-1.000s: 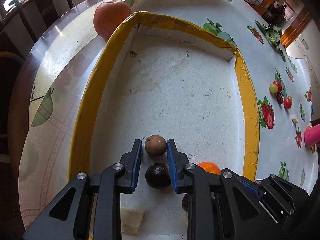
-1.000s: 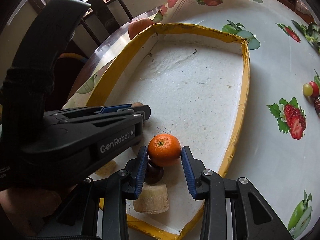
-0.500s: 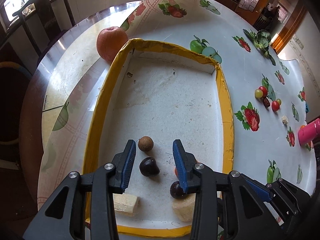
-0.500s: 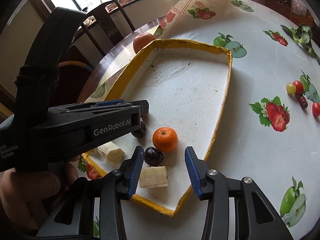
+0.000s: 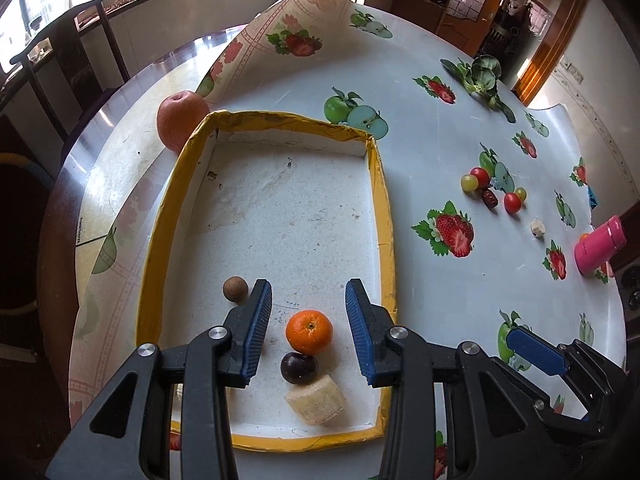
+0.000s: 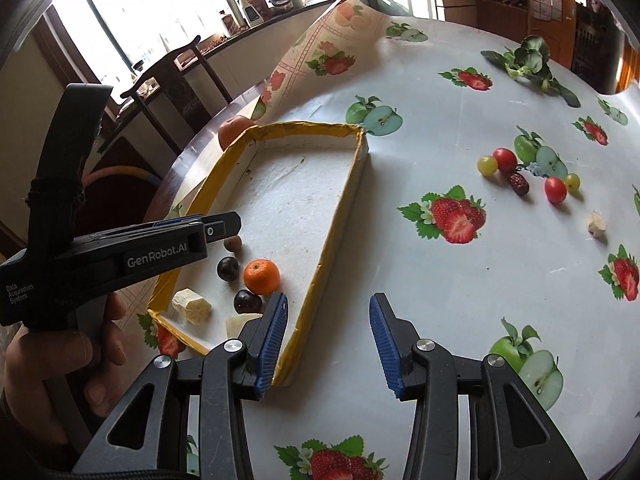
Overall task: Organize fruits
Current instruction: 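Move both open tools back to the remaining fruits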
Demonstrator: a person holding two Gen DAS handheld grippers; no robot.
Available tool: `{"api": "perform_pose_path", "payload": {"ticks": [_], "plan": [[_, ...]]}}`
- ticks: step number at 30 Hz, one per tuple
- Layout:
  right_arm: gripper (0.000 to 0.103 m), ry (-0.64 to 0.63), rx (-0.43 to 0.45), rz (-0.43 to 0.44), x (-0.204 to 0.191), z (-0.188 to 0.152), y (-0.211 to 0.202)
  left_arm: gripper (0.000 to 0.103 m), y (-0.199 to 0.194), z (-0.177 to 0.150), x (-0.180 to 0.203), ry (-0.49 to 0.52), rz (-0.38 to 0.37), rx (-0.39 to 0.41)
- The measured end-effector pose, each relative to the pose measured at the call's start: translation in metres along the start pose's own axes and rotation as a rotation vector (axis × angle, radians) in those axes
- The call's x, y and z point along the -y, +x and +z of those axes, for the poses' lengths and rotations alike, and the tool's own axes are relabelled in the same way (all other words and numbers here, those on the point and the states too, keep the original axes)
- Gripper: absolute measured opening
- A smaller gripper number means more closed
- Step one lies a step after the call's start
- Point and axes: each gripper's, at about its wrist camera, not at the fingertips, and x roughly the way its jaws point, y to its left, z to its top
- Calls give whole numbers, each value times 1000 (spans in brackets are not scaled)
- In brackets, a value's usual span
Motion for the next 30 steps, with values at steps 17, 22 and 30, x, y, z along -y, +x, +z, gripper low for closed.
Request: {"api": "perform_pose_path", "payload": {"ticks": [17, 22, 30], "plan": [[44, 149, 58, -84, 77, -16, -39, 36, -4, -1, 50, 88, -31, -1], [44, 177, 59, -96, 94, -20, -42, 36, 2, -1, 64, 108, -41, -12], [44, 236, 51, -128, 127, -30, -41, 36, 16, 4, 86, 134, -64, -38]]}}
